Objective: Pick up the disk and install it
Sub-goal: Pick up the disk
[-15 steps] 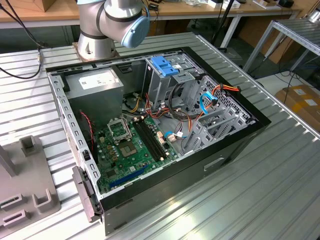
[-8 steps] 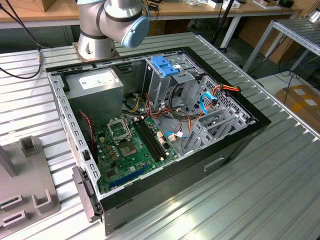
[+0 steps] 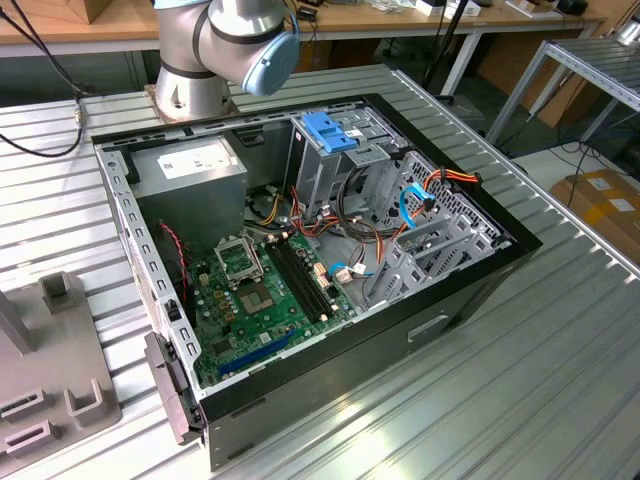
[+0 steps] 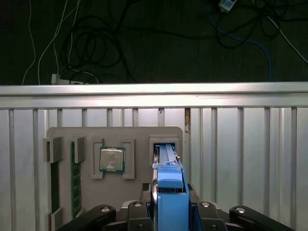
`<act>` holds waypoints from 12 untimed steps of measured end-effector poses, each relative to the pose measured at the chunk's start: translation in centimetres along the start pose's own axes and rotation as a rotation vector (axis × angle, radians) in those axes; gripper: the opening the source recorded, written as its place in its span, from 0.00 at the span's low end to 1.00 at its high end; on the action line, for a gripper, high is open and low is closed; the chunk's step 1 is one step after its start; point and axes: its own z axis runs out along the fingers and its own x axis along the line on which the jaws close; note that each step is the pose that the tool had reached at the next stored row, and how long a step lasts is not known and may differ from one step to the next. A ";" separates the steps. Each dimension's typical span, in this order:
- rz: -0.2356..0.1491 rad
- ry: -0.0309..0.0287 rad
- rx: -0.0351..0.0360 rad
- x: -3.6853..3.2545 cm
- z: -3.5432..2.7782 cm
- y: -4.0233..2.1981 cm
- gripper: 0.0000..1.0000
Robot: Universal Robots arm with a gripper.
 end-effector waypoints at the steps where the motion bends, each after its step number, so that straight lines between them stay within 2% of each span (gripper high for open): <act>1: 0.000 0.0000 -0.0001 0.04 -0.66 0.00 0.37; 2: 0.000 0.0001 -0.0001 0.09 -1.35 0.00 0.37; 4: 0.000 -0.0001 0.0001 0.13 -2.07 -0.01 0.37; 5: 0.000 0.0000 -0.0001 0.19 -2.88 -0.01 0.37; 7: 0.000 0.0000 0.0001 0.23 -3.52 -0.01 0.37; 12: 0.000 0.0000 0.0000 0.45 -6.88 -0.02 0.37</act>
